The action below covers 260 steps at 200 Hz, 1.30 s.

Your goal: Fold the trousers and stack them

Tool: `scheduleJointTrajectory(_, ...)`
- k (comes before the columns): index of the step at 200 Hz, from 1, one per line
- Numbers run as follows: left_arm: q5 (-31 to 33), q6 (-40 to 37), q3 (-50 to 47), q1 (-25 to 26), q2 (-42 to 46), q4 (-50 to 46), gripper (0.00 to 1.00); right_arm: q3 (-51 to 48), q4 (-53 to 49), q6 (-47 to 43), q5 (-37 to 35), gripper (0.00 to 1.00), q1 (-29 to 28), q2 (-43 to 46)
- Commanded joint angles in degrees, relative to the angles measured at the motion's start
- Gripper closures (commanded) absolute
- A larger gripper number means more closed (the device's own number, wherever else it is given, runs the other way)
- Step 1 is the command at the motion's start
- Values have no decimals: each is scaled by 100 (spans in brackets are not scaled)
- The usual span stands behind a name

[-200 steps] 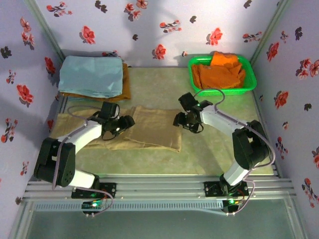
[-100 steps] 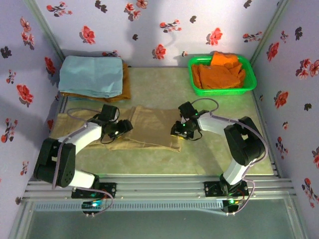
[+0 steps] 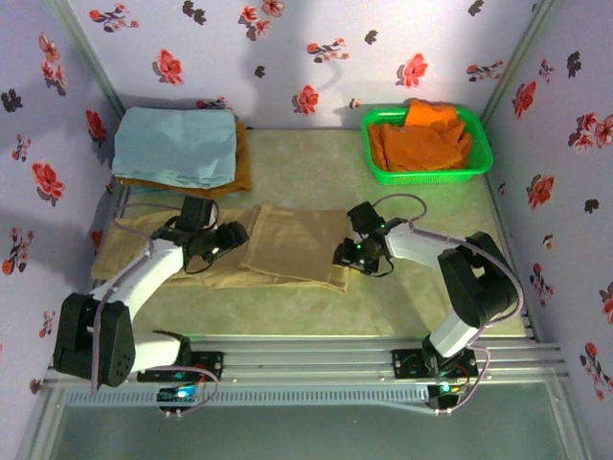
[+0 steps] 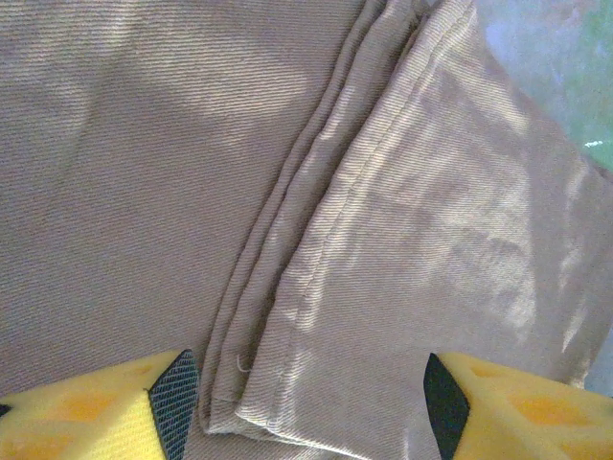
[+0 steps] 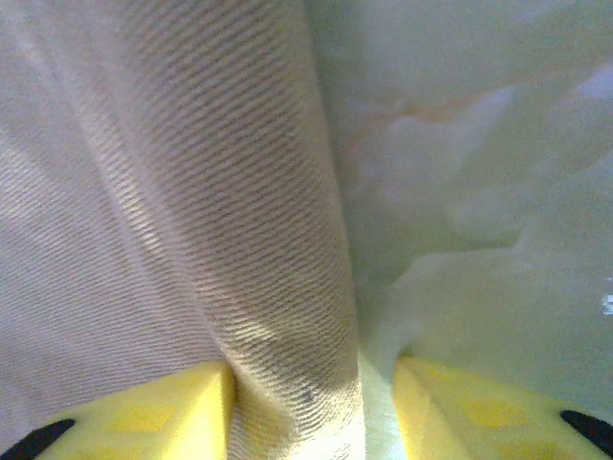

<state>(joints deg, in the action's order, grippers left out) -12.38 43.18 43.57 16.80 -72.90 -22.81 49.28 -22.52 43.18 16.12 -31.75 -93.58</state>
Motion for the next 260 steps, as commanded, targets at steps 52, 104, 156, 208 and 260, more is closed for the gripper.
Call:
scheduleJointTrajectory(52, 87, -129, -53, -114, 120, -170, 33, -365, 620, 522, 282, 100, 141, 47)
scheduleJointTrajectory(104, 87, -244, 155, -398, 381, -399, 32, -716, -38, 295, 10, 100, 1151, 1352)
scheduleJointTrajectory(156, -56, -137, 231, -432, 277, -275, 32, -707, -1392, -427, -595, 100, 2629, 2042)
scheduleJointTrajectory(208, -206, -43, 179, -432, 127, -69, 32, -831, -1322, -591, -626, 52, 3929, 1424)
scheduleJointTrajectory(260, -239, -82, 143, -433, 40, -5, 31, -1127, -1391, -745, -1010, 29, 4018, 1824)
